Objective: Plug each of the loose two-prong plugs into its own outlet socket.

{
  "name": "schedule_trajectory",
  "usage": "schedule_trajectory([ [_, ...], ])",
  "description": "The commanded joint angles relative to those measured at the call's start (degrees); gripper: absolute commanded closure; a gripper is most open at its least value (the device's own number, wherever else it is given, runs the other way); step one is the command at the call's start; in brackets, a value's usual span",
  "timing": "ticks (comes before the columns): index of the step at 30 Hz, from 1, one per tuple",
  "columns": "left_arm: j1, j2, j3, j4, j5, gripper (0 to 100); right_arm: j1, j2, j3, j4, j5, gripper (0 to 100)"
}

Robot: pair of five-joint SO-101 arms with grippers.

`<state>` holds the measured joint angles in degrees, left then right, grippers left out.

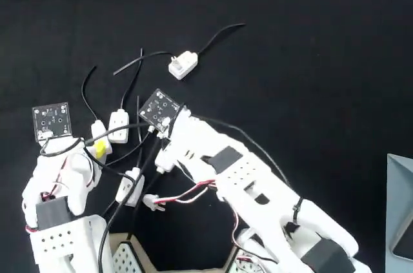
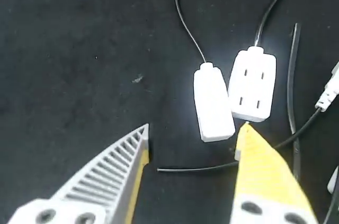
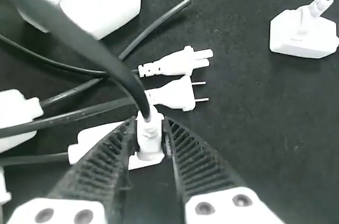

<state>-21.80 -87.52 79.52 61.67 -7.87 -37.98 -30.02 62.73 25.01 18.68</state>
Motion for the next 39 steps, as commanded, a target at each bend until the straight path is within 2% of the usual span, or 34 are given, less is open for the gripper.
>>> schedule_trajectory([
  [1, -0.57, -0.53, -0.40, 0.00, 0.62, 73, -0.62, -0.04, -0.04, -2.37, 0.62, 98.6],
  [12, -0.57, -0.53, -0.31, 0.18, 0.62, 73, -0.44, 7.78, -1.45, -2.73, 0.62, 98.6],
  [24, -0.57, -0.53, -0.31, 0.26, 0.62, 73, -0.44, 8.66, -0.84, -2.55, 0.44, 98.6],
  [32, -0.57, -0.53, -0.31, 0.35, 0.62, 73, -0.35, 8.66, 0.31, 1.93, 0.26, 98.6],
  [36, -0.57, -0.53, -0.31, 0.44, 0.62, 73, 2.11, 8.66, 0.13, 3.08, 0.00, 98.6],
  [39, -0.57, -0.53, -0.31, 0.44, 0.62, 73, 4.57, 8.66, -0.13, 2.99, -3.16, 98.6],
])
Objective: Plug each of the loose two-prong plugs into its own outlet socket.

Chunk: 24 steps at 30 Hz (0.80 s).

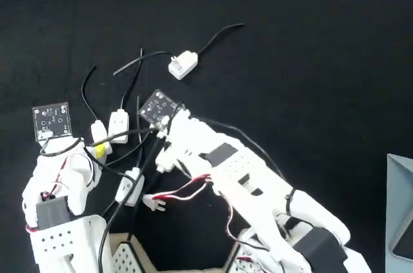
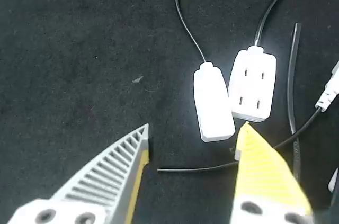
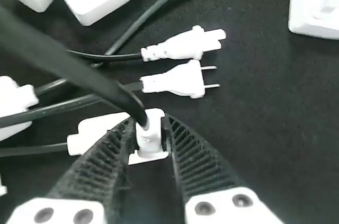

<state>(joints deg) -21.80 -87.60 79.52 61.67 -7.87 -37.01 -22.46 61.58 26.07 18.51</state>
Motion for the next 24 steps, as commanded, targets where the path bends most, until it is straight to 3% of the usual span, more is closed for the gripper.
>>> schedule_trajectory([
  [1, -0.57, -0.44, -0.31, 0.44, 0.62, 73, 3.87, 1.10, 0.92, 1.93, -3.78, 98.6],
  [11, -0.57, -0.44, -0.31, 0.44, 0.62, 73, 0.62, 1.01, -2.77, 9.85, -9.76, 98.6],
  [24, -0.57, -0.44, -0.31, 0.18, 0.62, 73, -1.76, 1.19, -3.03, 6.68, -10.29, 98.6],
])
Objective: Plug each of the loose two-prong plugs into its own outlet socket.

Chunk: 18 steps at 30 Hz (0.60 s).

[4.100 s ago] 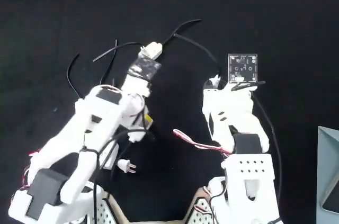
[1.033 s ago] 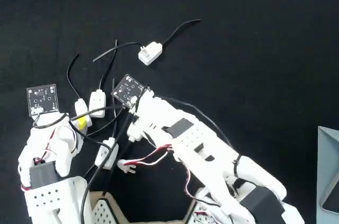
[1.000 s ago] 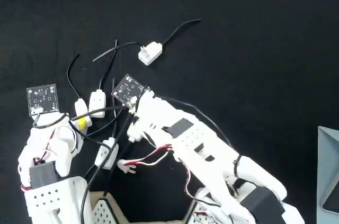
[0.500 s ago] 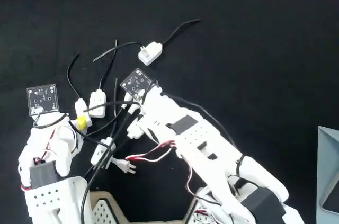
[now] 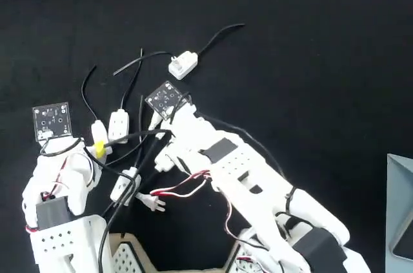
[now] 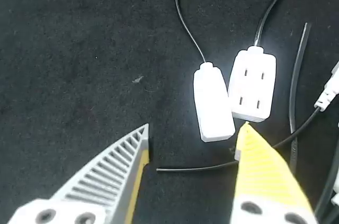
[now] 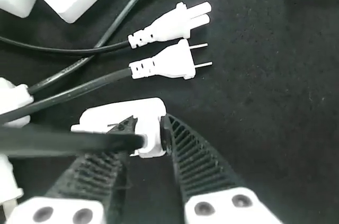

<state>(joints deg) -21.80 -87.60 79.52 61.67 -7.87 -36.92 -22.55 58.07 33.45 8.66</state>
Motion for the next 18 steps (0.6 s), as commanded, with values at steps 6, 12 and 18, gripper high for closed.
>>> schedule_trajectory([
  [6, -0.57, -0.44, -0.31, 0.09, 0.62, 73, -1.76, 5.32, 0.13, -4.22, -0.44, 98.6],
  [12, -0.57, -0.44, -0.31, 0.09, 0.62, 73, -1.58, 10.33, -3.21, -5.19, -0.44, 98.6],
  [18, -0.57, -0.44, -0.31, 0.09, 0.62, 73, -1.76, 5.58, -4.62, 0.18, -3.08, 98.6],
])
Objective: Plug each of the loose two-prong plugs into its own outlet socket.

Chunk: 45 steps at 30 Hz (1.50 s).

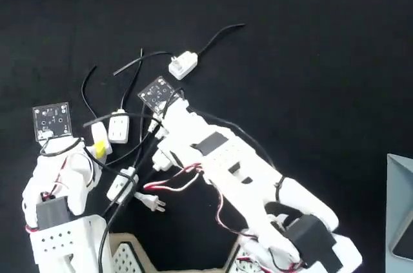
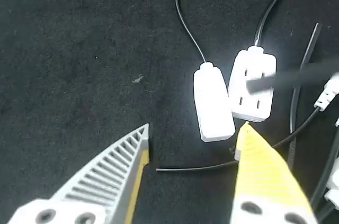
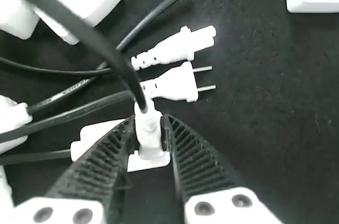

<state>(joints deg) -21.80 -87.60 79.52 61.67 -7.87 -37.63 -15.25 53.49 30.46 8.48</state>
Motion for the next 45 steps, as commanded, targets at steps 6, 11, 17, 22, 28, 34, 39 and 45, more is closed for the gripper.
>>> schedule_trajectory([
  [6, -0.57, -0.44, -0.31, 0.09, 0.62, 73, -1.05, -3.91, 0.92, 3.78, -5.98, 98.6],
  [11, -0.57, -0.79, 0.31, 0.00, 0.62, 73, -0.88, -4.35, 0.57, 4.13, -8.88, 98.6],
  [17, -0.57, -0.79, 0.40, 0.00, 0.62, 73, -0.79, -4.35, -0.22, 4.13, -11.60, 98.6],
  [22, -0.57, -0.88, 0.40, 0.00, 0.62, 73, -0.88, -4.35, -0.31, 4.13, -13.27, 98.6],
  [28, -0.57, -0.88, 0.48, 0.00, 0.62, 73, -0.79, -6.99, 0.04, 4.22, -13.10, 98.7],
  [34, -0.57, -0.88, 0.48, 0.00, 0.62, 73, -1.05, -12.53, 6.20, 1.58, -13.10, 98.7],
  [39, -0.57, -0.88, 0.48, 0.00, 0.62, 73, -1.05, -12.79, 11.12, -5.10, -13.10, 98.7],
  [45, -0.57, -0.88, 0.48, 0.00, 0.62, 73, -1.05, -12.79, 13.14, -6.07, -13.10, 98.7],
])
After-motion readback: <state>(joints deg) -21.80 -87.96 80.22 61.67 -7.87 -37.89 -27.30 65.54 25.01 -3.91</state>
